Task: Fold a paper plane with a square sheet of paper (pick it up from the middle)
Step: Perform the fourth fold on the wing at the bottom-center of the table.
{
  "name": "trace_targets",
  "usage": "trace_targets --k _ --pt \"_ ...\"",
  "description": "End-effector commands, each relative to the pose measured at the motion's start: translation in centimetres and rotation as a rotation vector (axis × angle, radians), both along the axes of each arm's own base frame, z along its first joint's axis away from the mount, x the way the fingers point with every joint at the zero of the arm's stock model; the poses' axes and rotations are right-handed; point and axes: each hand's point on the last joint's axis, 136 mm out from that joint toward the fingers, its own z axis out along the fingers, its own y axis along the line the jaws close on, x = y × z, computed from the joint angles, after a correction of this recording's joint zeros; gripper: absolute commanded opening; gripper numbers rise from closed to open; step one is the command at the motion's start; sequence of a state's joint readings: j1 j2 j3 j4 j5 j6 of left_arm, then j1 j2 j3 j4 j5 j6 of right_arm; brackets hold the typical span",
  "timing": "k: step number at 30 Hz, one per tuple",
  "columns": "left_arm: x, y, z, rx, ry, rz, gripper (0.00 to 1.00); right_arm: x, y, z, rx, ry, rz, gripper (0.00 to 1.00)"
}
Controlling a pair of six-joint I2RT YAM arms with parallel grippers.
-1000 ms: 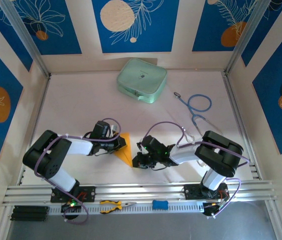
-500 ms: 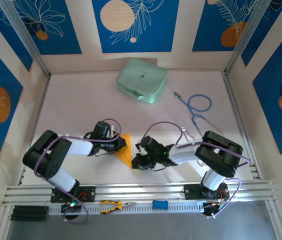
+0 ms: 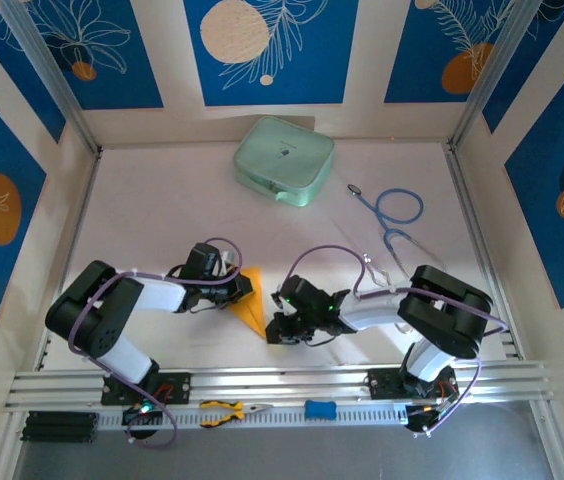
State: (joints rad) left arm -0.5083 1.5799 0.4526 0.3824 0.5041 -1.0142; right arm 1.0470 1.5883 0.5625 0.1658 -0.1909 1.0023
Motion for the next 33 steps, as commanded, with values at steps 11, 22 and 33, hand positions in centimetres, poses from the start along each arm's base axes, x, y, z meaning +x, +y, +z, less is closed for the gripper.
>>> trace_targets --k 11,22,33 --pt "-0.9 1.7 -1.8 0.069 0.030 0.077 0.03 4.7 0.6 5.5 0.166 -0.080 -0.123 0.09" --pt "-0.9 1.4 -1.7 0.059 0.029 0.065 0.03 7.4 5.5 4.3 0.192 -0.021 -0.130 0.06" --pt "-0.9 1.3 -1.7 0.055 0.028 0.063 0.03 5.8 4.3 0.0 0.104 0.078 -0.121 0.06"
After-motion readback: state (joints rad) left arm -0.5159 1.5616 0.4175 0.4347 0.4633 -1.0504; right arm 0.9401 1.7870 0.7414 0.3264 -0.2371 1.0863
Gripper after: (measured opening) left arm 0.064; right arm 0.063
